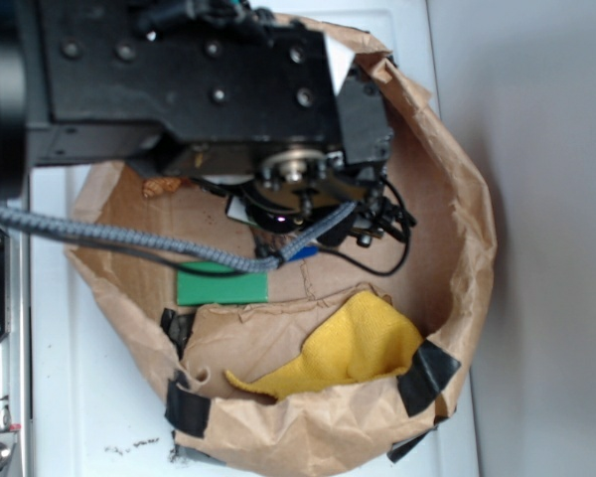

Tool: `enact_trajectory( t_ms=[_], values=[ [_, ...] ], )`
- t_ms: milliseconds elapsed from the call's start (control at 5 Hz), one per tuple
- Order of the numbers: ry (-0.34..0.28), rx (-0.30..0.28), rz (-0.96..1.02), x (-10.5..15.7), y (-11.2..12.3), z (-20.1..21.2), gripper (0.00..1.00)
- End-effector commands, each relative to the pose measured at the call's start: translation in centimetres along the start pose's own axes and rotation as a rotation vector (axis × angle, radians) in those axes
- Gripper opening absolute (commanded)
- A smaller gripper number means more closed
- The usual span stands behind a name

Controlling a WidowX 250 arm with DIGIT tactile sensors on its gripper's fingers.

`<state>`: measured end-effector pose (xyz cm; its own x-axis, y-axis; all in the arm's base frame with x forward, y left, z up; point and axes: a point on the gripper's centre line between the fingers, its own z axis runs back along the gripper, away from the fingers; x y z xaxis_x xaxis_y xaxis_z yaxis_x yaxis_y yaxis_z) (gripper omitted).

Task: Grab the wood chip.

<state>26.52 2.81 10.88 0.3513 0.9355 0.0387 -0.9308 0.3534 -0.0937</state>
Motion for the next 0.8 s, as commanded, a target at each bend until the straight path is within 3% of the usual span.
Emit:
enact_trajectory(
  t_ms=[0,400,600],
  values=[
    [-0.063,-0.016,0.043,0.7,0.7,0.8,1.00],
    [-0.063,-0.013,0.199,0.8,2.6,-2.9,1.00],
    [-0.023,-0.025,0.324,0.5,2.6,-4.9,1.00]
  ],
)
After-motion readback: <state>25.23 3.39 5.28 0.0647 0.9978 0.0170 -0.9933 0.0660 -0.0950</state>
